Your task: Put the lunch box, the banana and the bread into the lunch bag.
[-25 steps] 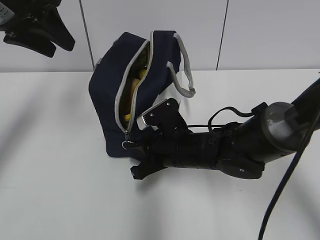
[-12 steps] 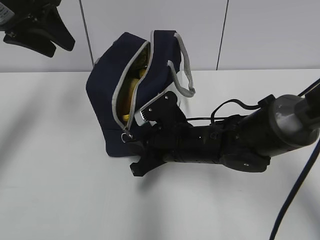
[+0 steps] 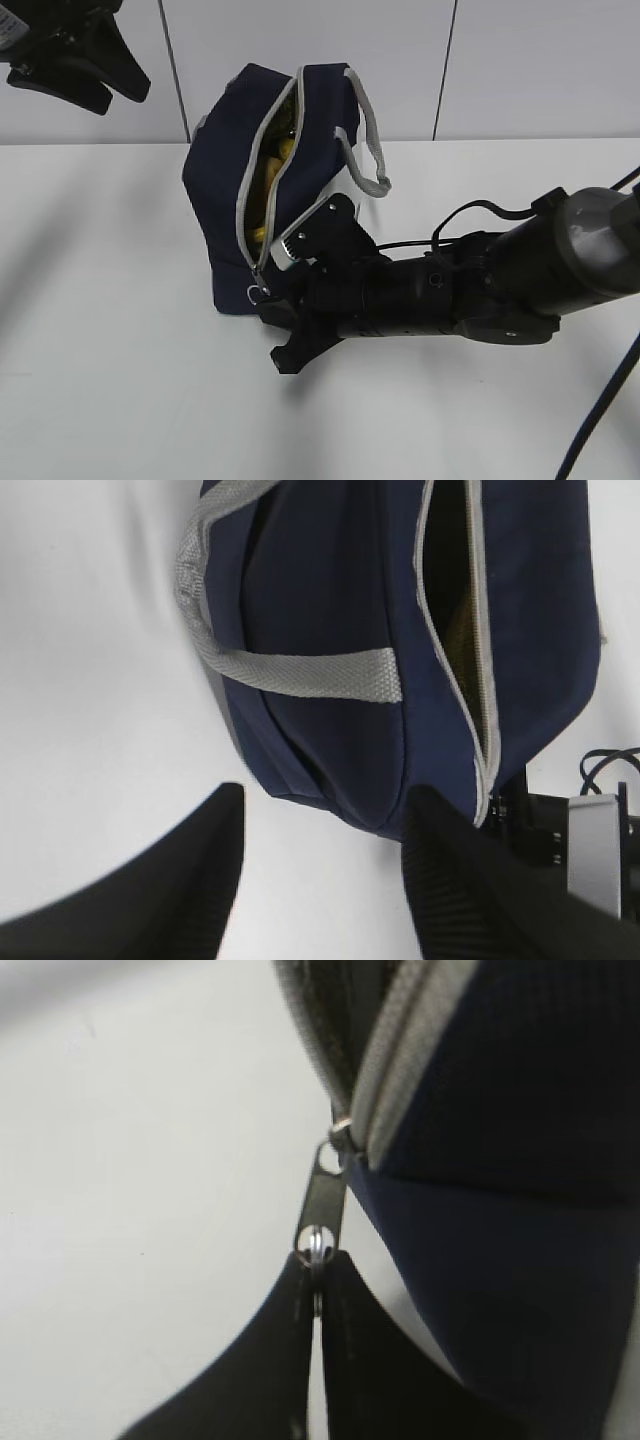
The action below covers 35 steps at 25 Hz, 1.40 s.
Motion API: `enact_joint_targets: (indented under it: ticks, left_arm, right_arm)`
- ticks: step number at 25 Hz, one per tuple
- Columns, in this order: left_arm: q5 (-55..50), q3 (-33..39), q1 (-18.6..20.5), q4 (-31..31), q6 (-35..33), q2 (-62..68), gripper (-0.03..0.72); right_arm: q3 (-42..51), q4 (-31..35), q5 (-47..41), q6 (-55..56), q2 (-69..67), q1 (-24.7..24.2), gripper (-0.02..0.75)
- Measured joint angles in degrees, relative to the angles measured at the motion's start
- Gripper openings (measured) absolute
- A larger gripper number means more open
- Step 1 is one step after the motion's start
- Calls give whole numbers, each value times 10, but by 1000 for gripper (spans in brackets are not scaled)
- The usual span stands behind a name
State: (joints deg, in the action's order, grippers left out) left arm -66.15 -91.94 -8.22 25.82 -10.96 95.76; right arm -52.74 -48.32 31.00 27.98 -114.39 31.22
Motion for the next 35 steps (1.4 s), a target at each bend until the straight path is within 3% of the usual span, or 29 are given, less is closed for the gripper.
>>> enact_joint_targets:
  ticks: [25,35]
  left_arm:
    - [2,0,0,1,0,0,369]
    - [2,0,0,7,0,0,369]
  right_arm:
    - [3,-38,-41,24,43,0,-16]
    - [3,-96,-42,76,81,0,-16]
